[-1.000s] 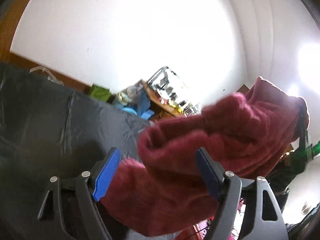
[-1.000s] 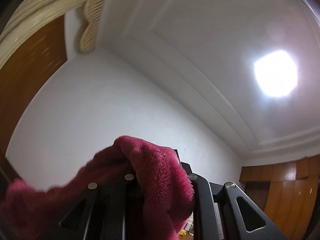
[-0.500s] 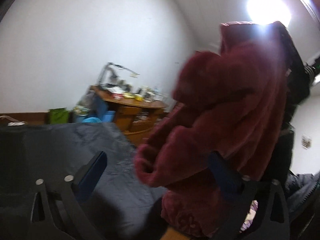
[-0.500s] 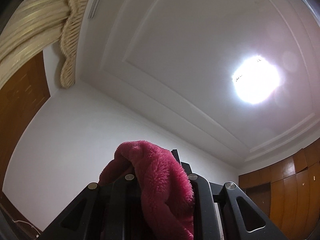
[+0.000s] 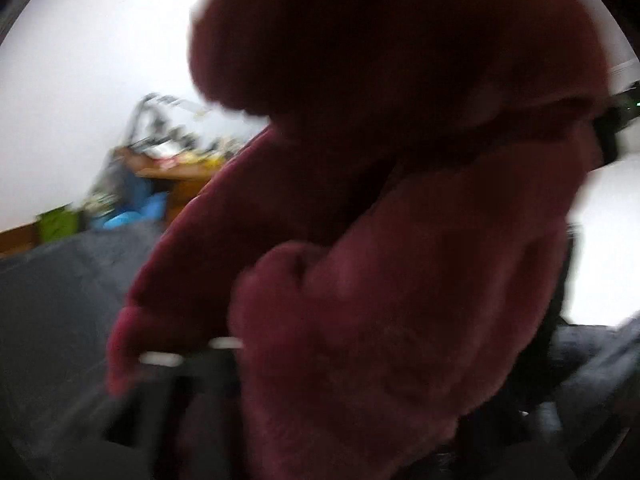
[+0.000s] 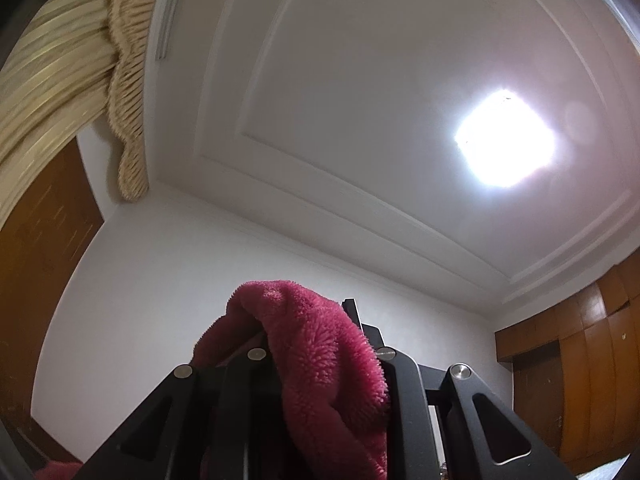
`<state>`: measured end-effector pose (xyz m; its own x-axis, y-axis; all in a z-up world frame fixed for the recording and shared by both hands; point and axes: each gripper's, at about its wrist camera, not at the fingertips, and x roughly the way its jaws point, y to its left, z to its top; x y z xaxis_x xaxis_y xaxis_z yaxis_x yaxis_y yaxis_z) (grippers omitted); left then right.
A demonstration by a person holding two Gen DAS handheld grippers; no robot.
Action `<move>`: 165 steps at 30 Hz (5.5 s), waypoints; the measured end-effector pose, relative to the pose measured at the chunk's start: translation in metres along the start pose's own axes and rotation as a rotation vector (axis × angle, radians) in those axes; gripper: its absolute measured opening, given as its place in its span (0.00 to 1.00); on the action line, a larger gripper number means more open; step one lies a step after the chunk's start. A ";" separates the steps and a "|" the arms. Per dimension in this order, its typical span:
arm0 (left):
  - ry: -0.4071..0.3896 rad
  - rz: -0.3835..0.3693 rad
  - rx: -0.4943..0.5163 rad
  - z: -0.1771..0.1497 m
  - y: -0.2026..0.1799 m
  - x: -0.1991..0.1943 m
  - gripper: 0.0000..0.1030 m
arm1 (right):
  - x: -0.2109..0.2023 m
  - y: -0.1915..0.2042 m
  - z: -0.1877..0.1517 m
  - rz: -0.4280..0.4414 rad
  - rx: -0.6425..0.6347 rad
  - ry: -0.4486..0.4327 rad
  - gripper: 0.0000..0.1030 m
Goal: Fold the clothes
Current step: 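Lift the pink fleece high with both grippers to shake it out, then lower the fleece onto the black cover and open both grippers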
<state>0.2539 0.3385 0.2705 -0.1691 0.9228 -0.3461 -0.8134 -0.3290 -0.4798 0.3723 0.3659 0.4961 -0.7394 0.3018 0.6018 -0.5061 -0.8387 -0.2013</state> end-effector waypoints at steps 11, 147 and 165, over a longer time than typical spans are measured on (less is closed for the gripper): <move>-0.567 0.390 -0.120 0.021 -0.015 -0.207 0.11 | 0.008 -0.009 -0.103 0.038 -0.016 0.338 0.19; 0.259 0.989 -0.759 -0.104 0.414 -0.141 0.73 | 0.022 0.399 -0.573 0.740 -0.174 1.580 0.69; 0.138 0.984 -0.796 -0.061 0.462 -0.124 0.74 | 0.062 0.439 -0.596 0.790 -0.098 1.522 0.69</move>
<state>-0.0668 0.0595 0.0426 -0.4108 0.2095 -0.8873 0.1875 -0.9330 -0.3071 -0.1603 0.2867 -0.0153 -0.4980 0.0355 -0.8664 0.1799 -0.9732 -0.1433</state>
